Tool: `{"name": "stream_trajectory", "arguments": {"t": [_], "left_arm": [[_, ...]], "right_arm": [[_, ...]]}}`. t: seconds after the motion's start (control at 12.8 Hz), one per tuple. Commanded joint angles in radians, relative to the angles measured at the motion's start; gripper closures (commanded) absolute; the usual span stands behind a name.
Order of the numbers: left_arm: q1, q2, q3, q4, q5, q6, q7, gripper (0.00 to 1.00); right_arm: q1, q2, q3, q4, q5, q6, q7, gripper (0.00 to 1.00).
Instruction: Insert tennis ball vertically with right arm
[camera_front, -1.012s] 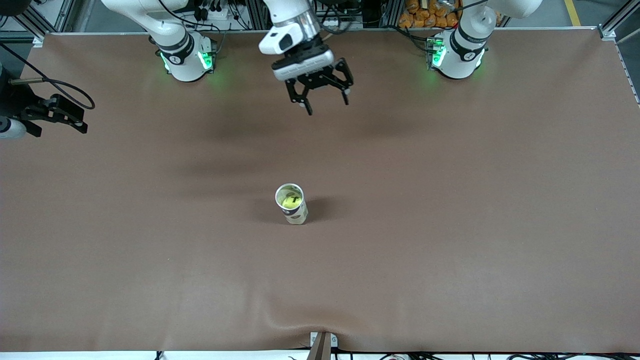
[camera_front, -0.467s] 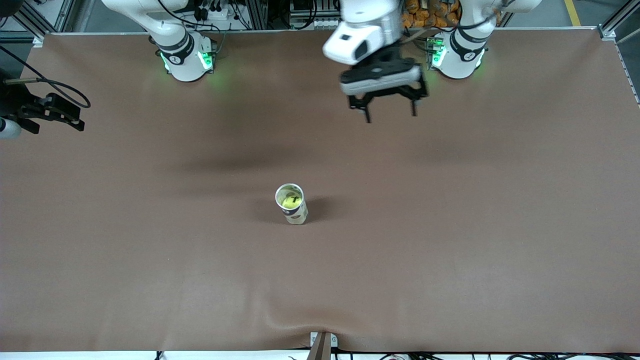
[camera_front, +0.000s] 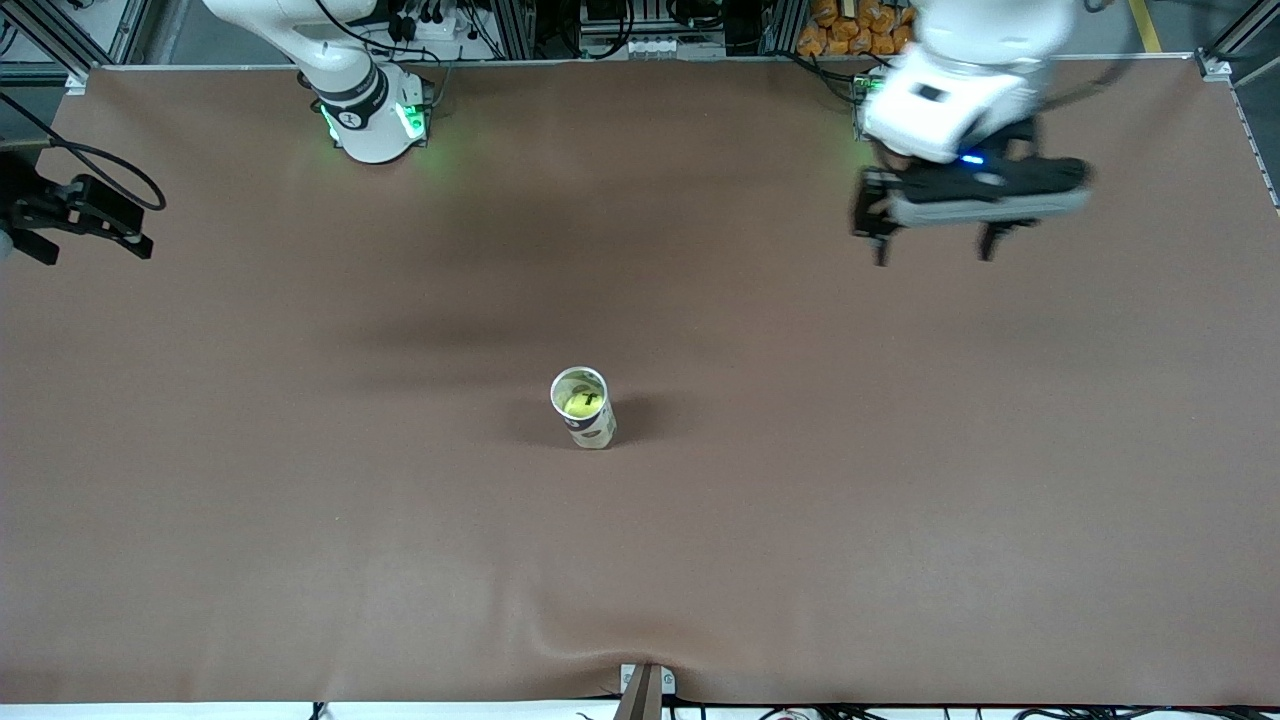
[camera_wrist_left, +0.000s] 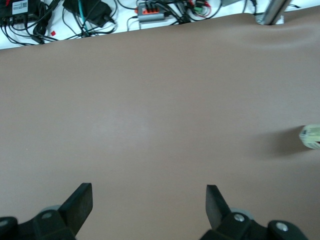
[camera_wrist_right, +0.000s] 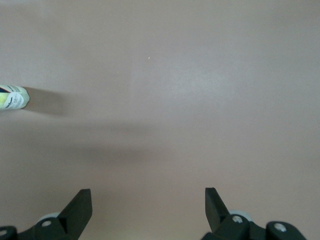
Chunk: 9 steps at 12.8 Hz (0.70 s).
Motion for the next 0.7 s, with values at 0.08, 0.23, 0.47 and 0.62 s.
{"name": "stream_trajectory", "arguments": {"t": [0.08,0.23,0.47,0.62], "left_arm": [[0.108,-0.029,-0.005,-0.02,-0.034,0.018,0.097,0.0],[0.19,-0.023,-0.003,-0.006,-0.121,0.024,0.172,0.0],[0.304,-0.02,-0.003,-0.006,-0.195,0.047,0.35,0.0],[0.355,-0.021,-0.003,-0.008,-0.212,0.046,0.378,0.0]], "right_arm": [[-0.009,0.011,0.001,0.035,0.017,-0.019,0.004,0.0],[-0.009,0.011,0.001,0.035,0.017,-0.021,0.004,0.0],[-0.009,0.011,0.001,0.036,0.017,-0.021,0.004,0.0],[-0.011,0.011,-0.001,0.036,0.017,-0.021,0.004,0.0]]}}
